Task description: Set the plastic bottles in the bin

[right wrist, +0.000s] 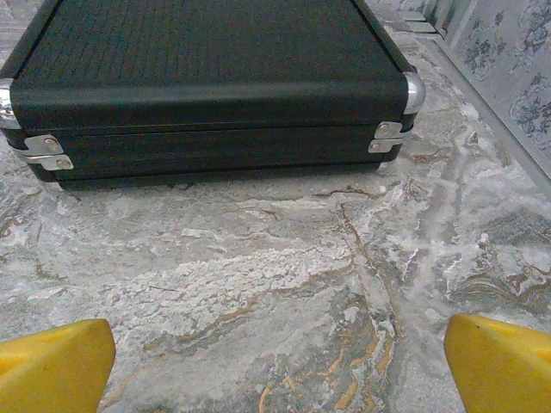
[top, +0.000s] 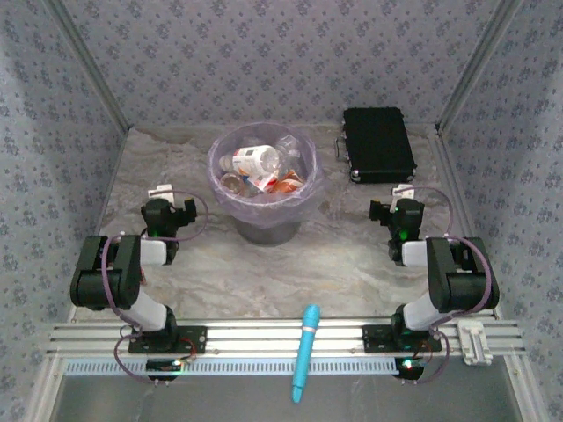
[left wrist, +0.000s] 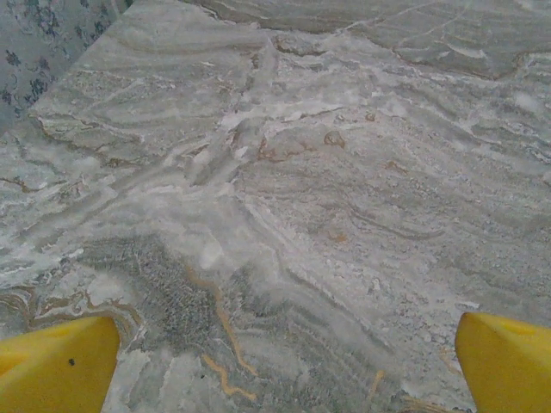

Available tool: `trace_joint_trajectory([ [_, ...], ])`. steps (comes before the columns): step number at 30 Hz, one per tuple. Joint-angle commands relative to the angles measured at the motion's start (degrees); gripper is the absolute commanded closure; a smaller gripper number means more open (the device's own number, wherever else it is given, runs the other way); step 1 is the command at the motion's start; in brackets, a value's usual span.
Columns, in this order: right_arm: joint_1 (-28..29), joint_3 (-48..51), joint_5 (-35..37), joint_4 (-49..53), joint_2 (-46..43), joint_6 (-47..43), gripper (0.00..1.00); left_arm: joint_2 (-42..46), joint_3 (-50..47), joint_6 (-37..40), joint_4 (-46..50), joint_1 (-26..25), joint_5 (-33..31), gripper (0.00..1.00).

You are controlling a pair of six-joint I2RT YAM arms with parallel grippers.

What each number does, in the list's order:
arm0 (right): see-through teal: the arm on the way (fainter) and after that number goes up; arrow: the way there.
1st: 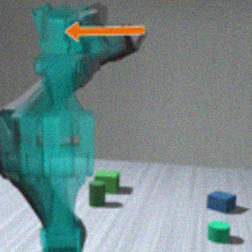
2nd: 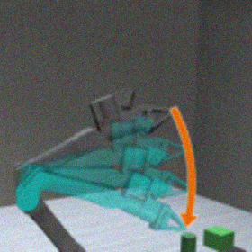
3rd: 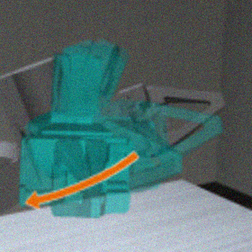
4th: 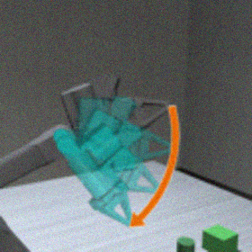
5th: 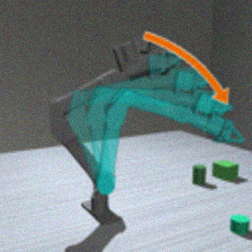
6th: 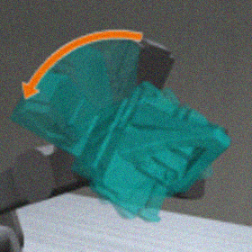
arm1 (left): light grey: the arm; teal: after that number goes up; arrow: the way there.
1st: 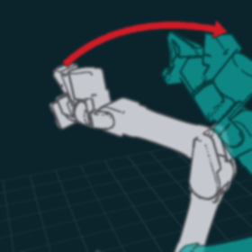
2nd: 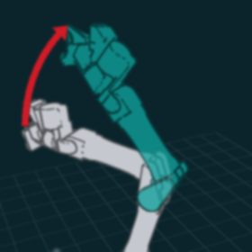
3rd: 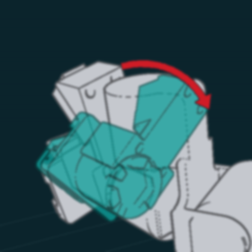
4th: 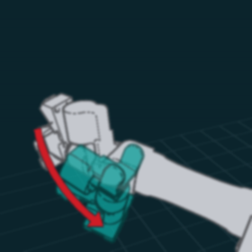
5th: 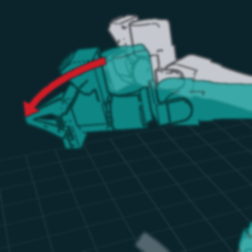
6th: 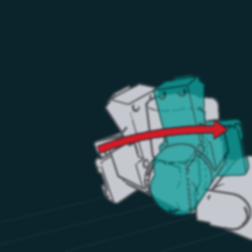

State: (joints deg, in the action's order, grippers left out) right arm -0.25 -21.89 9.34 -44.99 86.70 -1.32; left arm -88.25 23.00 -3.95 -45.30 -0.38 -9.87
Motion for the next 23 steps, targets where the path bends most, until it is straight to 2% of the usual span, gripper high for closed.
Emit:
trace_joint_trajectory([
  [1,-0.36,-0.17,-0.77,-1.86,0.32,0.84,0.0,0.51,-0.14,0.79,-2.41,0.36,-0.09,0.0],
  [23,-0.45,-0.41,-1.17,-1.59,0.41,0.8,0.0,0.44,-0.15,0.86,-2.87,0.38,-0.15,0.0],
])
